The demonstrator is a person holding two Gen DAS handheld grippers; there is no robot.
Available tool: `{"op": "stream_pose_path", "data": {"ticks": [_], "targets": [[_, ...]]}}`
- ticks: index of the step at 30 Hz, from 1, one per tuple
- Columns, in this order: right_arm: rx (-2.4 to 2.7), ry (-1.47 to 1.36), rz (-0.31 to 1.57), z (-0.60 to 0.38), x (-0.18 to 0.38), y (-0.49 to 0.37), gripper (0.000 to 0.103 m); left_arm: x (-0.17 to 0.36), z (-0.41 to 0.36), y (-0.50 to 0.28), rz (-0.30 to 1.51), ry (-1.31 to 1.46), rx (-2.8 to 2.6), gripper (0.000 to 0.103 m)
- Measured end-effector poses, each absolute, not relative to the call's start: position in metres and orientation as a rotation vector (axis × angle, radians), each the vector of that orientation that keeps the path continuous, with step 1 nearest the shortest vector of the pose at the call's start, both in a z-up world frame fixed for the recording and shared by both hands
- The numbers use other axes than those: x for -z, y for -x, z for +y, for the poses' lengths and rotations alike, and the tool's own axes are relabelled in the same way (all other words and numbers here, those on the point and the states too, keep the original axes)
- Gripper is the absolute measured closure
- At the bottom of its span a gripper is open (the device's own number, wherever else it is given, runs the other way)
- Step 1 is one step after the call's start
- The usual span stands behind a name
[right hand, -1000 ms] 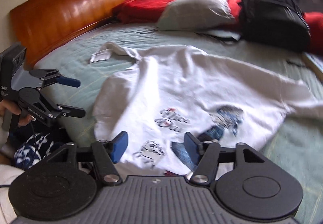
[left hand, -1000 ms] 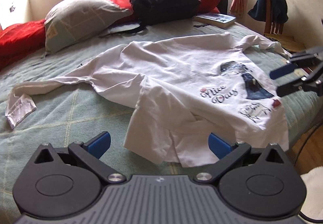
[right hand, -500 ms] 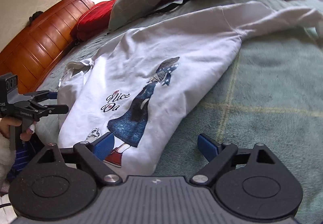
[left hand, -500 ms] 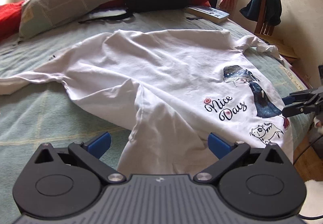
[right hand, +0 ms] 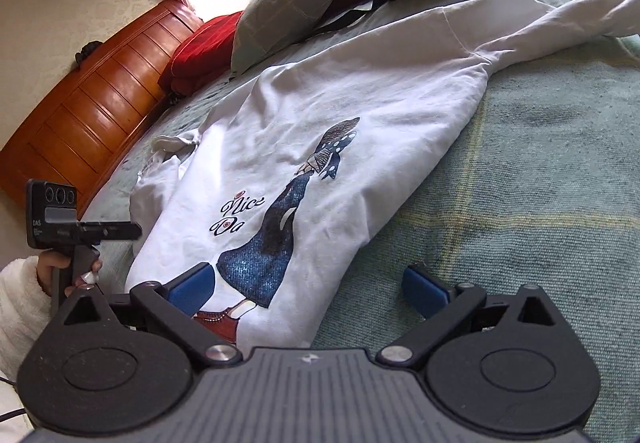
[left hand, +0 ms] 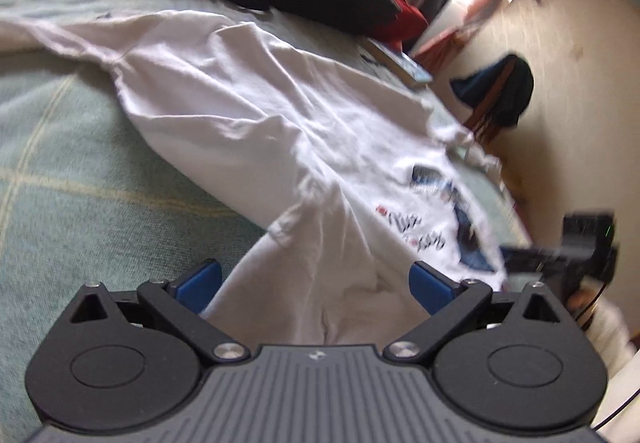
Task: Fold clothes
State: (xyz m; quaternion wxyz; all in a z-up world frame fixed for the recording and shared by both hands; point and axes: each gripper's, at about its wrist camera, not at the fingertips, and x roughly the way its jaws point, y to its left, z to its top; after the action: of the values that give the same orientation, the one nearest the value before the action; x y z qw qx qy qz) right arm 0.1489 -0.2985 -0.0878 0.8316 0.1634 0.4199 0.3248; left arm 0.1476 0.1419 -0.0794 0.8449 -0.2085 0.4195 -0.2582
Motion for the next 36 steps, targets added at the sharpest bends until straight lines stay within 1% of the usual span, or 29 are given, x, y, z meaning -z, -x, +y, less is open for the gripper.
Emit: {"op": "stream_pose_path", "data": {"ticks": [5, 9, 11, 14, 17, 21, 26, 30, 32, 34, 36], "targets": [[-0.678, -0.335, 0.893, -0.296, 0.087, -0.149, 0.0, 0.069, 0.133, -0.132, 0.882, 0.453, 0.679, 0.004], [-0.669, -0.263, 0.855, -0.284, 0.069, -0.143, 0.001, 0.048, 0.133, -0.113, 0.803, 0.468, 0.768, 0.004], [-0.664, -0.223, 0.833, -0.278, 0.059, -0.139, 0.001, 0.04, 0.135, -0.108, 0.793, 0.428, 0.745, 0.004], [-0.657, -0.164, 0.8, -0.268, 0.044, -0.135, 0.001, 0.039, 0.14, -0.107, 0.809, 0.383, 0.692, 0.004], [-0.649, -0.106, 0.766, -0.259, 0.028, -0.13, 0.001, 0.045, 0.148, -0.112, 0.811, 0.415, 0.665, 0.003], [-0.829, -0.014, 0.727, -0.202, 0.007, -0.122, 0.001, 0.054, 0.156, -0.122, 0.82, 0.49, 0.652, 0.003], [-1.075, 0.182, 0.73, -0.108, 0.016, -0.11, 0.001, 0.059, 0.168, -0.137, 0.861, 0.554, 0.611, 0.003], [-1.168, 0.321, 0.717, -0.054, 0.031, -0.111, 0.001, 0.059, 0.17, -0.156, 0.939, 0.49, 0.504, 0.003], [-1.169, 0.357, 0.744, -0.037, 0.037, -0.119, 0.001, 0.056, 0.168, -0.165, 0.979, 0.41, 0.419, 0.003], [-1.15, 0.37, 0.763, -0.034, 0.038, -0.127, 0.001, 0.052, 0.168, -0.167, 0.974, 0.341, 0.382, 0.003], [-1.132, 0.365, 0.779, -0.039, 0.035, -0.135, 0.001, 0.049, 0.171, -0.165, 0.949, 0.359, 0.435, 0.003]]}}
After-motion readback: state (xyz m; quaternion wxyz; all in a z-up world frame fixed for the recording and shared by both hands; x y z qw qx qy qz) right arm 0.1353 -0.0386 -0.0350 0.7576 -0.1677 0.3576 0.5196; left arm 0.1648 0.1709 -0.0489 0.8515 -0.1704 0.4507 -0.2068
